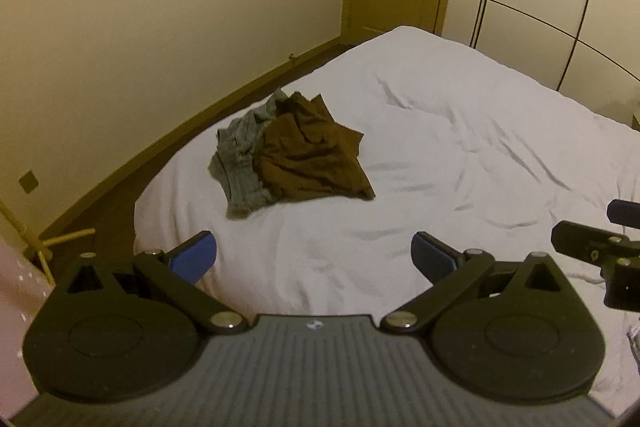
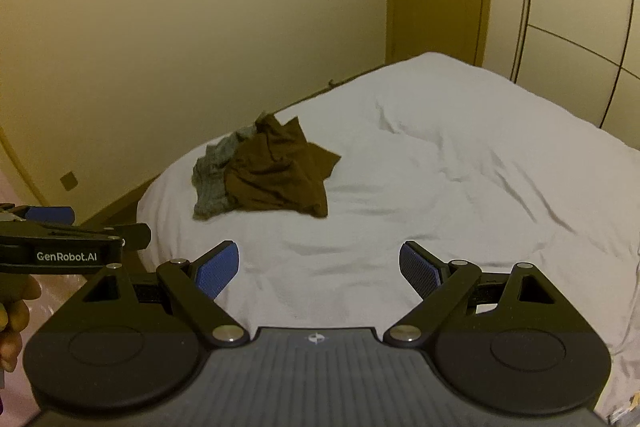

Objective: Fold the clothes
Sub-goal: 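Move both tools toward the brown shorts piled on the bed, then grasp the brown shorts with the left tool while the right tool grasps them too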

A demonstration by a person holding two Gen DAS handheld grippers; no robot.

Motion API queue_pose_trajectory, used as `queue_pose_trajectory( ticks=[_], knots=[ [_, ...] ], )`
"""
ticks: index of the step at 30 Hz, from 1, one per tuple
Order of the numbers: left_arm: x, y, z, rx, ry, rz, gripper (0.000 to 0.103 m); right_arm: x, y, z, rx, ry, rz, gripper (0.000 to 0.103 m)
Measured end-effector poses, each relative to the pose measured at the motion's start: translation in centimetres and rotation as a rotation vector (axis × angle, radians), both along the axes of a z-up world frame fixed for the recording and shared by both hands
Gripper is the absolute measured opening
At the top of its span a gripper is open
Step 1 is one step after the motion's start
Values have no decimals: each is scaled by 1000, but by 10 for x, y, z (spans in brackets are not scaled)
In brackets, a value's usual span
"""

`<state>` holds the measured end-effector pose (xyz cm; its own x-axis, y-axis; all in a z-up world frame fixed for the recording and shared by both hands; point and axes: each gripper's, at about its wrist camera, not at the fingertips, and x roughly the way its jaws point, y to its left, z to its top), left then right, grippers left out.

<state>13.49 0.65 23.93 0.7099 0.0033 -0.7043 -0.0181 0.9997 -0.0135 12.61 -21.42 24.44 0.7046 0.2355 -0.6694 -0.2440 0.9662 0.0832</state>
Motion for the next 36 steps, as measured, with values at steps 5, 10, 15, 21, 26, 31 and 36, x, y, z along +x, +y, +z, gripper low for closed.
queue_pose_trajectory(
  ticks=[5, 10, 15, 21, 26, 31, 36],
  knots=[
    [17, 21, 6, 21, -17, -47, 102, 14, 21, 5, 29, -2, -46, 89],
    [29, 33, 3, 16, 3, -41, 102, 26, 43, 6, 39, -6, -54, 89],
    [33, 31, -9, 0, 39, -14, 102, 34, 50, 4, 22, 10, -32, 89],
    [37, 12, -13, 31, 62, 36, 102, 53, 35, -11, 25, 64, -9, 89],
    [40, 1, -10, 54, 62, 89, 102, 73, 23, -21, 38, 88, 56, 89],
    [40, -8, -10, 80, 57, 114, 102, 90, 14, -31, 49, 101, 108, 89],
    [50, -4, -15, 62, 83, 113, 102, 102, 11, -43, 49, 118, 139, 89]
  ],
)
